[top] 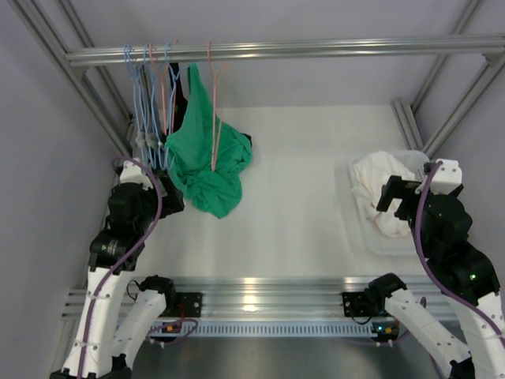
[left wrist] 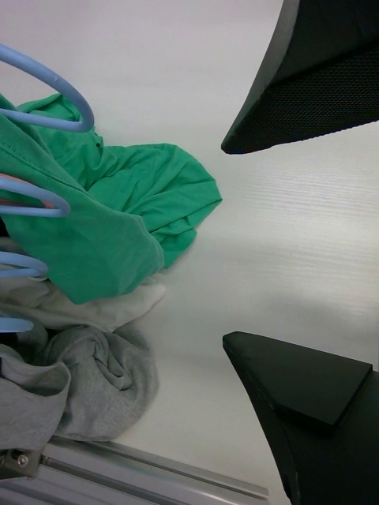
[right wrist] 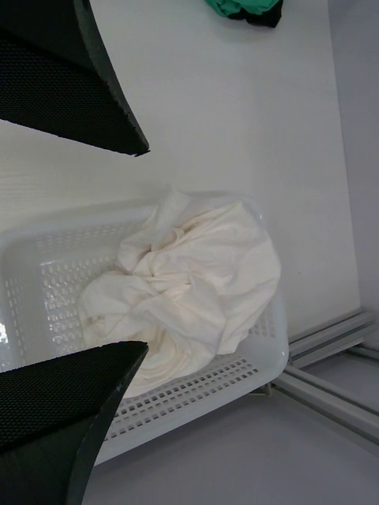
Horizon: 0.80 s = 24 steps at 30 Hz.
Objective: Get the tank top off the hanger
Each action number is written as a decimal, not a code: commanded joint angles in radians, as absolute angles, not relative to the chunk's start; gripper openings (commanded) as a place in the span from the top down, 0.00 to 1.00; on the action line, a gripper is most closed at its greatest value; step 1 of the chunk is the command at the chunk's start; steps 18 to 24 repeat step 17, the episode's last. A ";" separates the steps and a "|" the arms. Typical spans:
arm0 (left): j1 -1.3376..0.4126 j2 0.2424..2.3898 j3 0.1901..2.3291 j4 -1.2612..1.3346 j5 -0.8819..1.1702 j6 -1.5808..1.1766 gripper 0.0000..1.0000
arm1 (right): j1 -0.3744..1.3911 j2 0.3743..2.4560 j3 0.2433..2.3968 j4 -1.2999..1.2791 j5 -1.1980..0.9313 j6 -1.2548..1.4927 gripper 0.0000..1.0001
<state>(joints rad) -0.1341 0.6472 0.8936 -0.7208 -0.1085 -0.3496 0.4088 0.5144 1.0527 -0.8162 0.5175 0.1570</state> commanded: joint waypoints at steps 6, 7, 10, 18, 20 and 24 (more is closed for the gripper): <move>-0.141 0.641 0.884 -0.658 -0.087 -0.325 0.01 | 0.419 0.491 1.037 -0.815 0.589 0.127 0.00; -0.141 0.643 0.882 -0.658 -0.090 -0.325 0.01 | 0.419 0.489 1.035 -0.815 0.588 0.126 0.01; -0.141 0.643 0.881 -0.657 -0.086 -0.327 0.01 | 0.419 0.479 1.034 -0.815 0.583 0.118 0.01; -0.141 0.641 0.879 -0.653 -0.084 -0.327 0.01 | 0.419 0.480 1.026 -0.815 0.575 0.132 0.01; -0.141 0.641 0.879 -0.653 -0.084 -0.327 0.01 | 0.419 0.480 1.026 -0.815 0.575 0.132 0.01; -0.141 0.641 0.879 -0.653 -0.084 -0.327 0.01 | 0.419 0.480 1.026 -0.815 0.575 0.132 0.01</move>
